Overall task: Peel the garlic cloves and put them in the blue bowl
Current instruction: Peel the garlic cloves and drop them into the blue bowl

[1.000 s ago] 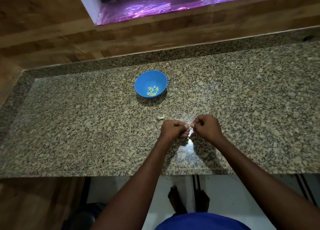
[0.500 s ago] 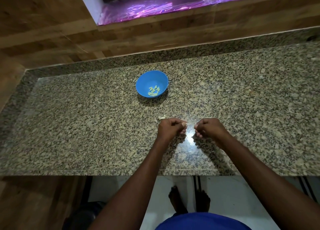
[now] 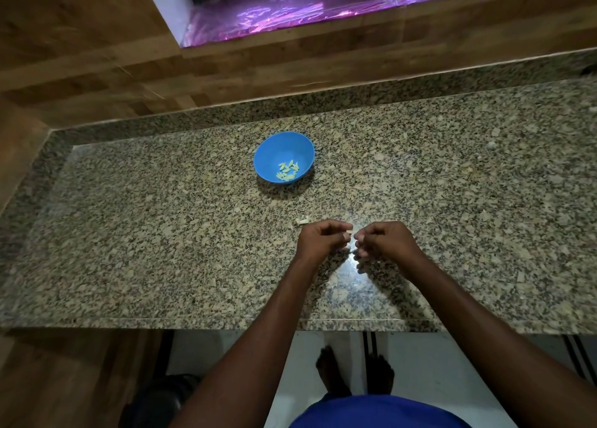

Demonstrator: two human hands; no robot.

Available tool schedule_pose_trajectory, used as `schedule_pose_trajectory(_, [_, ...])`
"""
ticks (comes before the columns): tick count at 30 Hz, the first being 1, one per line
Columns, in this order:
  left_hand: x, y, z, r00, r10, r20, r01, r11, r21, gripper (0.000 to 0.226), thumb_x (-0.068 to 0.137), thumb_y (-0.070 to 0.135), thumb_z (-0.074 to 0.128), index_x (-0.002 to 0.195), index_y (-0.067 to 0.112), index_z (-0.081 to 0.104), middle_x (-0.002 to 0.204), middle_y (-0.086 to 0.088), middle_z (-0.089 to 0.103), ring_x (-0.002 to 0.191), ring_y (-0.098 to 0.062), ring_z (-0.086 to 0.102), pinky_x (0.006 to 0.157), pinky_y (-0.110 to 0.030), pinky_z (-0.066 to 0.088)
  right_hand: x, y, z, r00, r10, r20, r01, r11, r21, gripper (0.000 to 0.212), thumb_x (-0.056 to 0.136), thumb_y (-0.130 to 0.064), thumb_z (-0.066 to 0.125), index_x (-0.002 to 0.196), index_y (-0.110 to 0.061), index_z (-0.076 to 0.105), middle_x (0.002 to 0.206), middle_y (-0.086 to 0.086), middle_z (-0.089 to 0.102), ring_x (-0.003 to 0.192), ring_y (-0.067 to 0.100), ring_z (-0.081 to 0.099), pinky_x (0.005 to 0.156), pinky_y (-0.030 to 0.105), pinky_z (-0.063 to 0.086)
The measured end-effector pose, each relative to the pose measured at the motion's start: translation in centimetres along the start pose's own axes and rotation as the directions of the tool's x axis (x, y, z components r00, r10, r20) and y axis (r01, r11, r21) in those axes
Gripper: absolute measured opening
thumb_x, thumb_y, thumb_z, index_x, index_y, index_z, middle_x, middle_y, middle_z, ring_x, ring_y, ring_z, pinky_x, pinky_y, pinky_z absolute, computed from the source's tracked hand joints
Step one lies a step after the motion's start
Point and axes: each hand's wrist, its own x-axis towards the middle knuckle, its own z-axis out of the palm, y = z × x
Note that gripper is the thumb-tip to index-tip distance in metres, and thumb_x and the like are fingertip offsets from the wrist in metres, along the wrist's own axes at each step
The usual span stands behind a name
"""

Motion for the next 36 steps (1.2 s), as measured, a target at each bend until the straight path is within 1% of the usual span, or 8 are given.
schedule_pose_trajectory(10, [0.7, -0.9, 0.0, 0.999, 0.005, -0.042, -0.001, 0.996, 0.088, 0.018, 0.082, 0.003, 0.076, 0.095, 0.014, 0.078, 0.084, -0.017, 0.075, 0.077, -0.028, 0.072, 0.081, -0.048, 0.062, 1.1, 0.6, -0.1, 1.0, 0.016, -0.019, -0.015, 0.999, 0.048, 0.008, 0.083, -0.002, 0.076, 0.079, 0.003, 0.071, 0.066, 0.023, 0.068, 0.074, 0.047, 0.071, 0.074, 0.062, 0.059])
schedule_pose_trajectory(16, [1.0, -2.2, -1.0, 0.988, 0.026, -0.149, 0.014, 0.966, 0.256, 0.004, 0.086, 0.011, 0.075, 0.084, 0.011, 0.079, 0.076, -0.008, 0.077, 0.069, -0.022, 0.073, 0.071, -0.039, 0.062, 1.9, 0.5, 0.6, 0.987, 0.063, -0.151, -0.058, 0.997, 0.043, 0.024, 0.086, -0.006, 0.076, 0.065, 0.003, 0.069, 0.063, 0.027, 0.067, 0.06, 0.043, 0.068, 0.059, 0.063, 0.059])
schedule_pose_trajectory(21, [1.2, -3.3, -1.6, 0.958, 0.108, -0.265, 0.029, 0.885, 0.464, 0.008, 0.085, 0.012, 0.074, 0.084, 0.017, 0.08, 0.074, 0.001, 0.076, 0.063, -0.013, 0.068, 0.071, -0.035, 0.062, 4.0, -1.1, 1.9, 0.974, 0.023, -0.224, -0.039, 0.997, -0.066, 0.024, 0.085, -0.009, 0.078, 0.064, 0.001, 0.072, 0.063, 0.019, 0.071, 0.061, 0.04, 0.072, 0.058, 0.056, 0.061])
schedule_pose_trajectory(23, [1.2, -3.3, -1.5, 0.956, 0.124, -0.267, 0.032, 0.857, 0.514, 0.018, 0.087, 0.004, 0.069, 0.083, 0.017, 0.08, 0.079, 0.001, 0.077, 0.064, -0.012, 0.067, 0.072, -0.034, 0.062, 4.7, -1.4, 2.0, 0.973, -0.047, -0.228, 0.0, 0.979, -0.203, 0.025, 0.085, -0.016, 0.079, 0.064, -0.004, 0.075, 0.06, 0.01, 0.072, 0.058, 0.028, 0.072, 0.062, 0.04, 0.063])
schedule_pose_trajectory(25, [1.4, -3.5, -1.2, 0.957, 0.139, -0.253, 0.021, 0.839, 0.543, 0.026, 0.088, -0.002, 0.062, 0.082, 0.017, 0.08, 0.087, 0.002, 0.078, 0.07, -0.013, 0.071, 0.073, -0.036, 0.063, 4.7, -1.6, 1.6, 0.963, -0.132, -0.235, 0.026, 0.914, -0.406, 0.026, 0.086, -0.024, 0.079, 0.063, -0.011, 0.077, 0.06, 0.002, 0.072, 0.052, 0.01, 0.064, 0.055, 0.019, 0.051])
schedule_pose_trajectory(28, [1.2, -3.2, 0.0, 0.967, 0.17, -0.187, -0.02, 0.79, 0.613, 0.025, 0.091, -0.003, 0.059, 0.095, 0.011, 0.08, 0.1, -0.005, 0.078, 0.086, -0.017, 0.073, 0.084, -0.031, 0.06, 4.3, -1.0, 0.6, 0.957, -0.154, -0.247, -0.001, 0.846, -0.534, 0.017, 0.086, -0.017, 0.075, 0.07, -0.013, 0.078, 0.068, 0.001, 0.073, 0.051, -0.002, 0.052, 0.051, 0.016, 0.036])
schedule_pose_trajectory(33, [1.1, -3.3, 2.9, 0.959, 0.284, -0.009, -0.184, 0.645, 0.741, 0.007, 0.082, 0.007, 0.069, 0.089, 0.006, 0.068, 0.091, -0.001, 0.058, 0.09, -0.022, 0.056, 0.071, -0.03, 0.037, 2.7, 1.1, -1.8, 0.956, -0.128, -0.265, -0.045, 0.826, -0.561, 0.013, 0.081, -0.016, 0.073, 0.07, -0.017, 0.077, 0.075, 0.0, 0.075, 0.068, 0.014, 0.063, 0.061, 0.019, 0.038])
schedule_pose_trajectory(36, [1.1, -3.7, 4.4, 0.939, 0.334, 0.078, -0.262, 0.55, 0.793, 0.028, 0.08, 0.022, 0.075, 0.102, 0.009, 0.064, 0.097, 0.004, 0.042, 0.091, -0.012, 0.035, 0.07, -0.028, 0.024, 1.5, 2.4, -2.8, 0.951, -0.13, -0.28, -0.043, 0.841, -0.54, 0.021, 0.084, -0.021, 0.071, 0.064, -0.015, 0.073, 0.065, 0.0, 0.069, 0.066, 0.017, 0.065, 0.057, 0.021, 0.038])
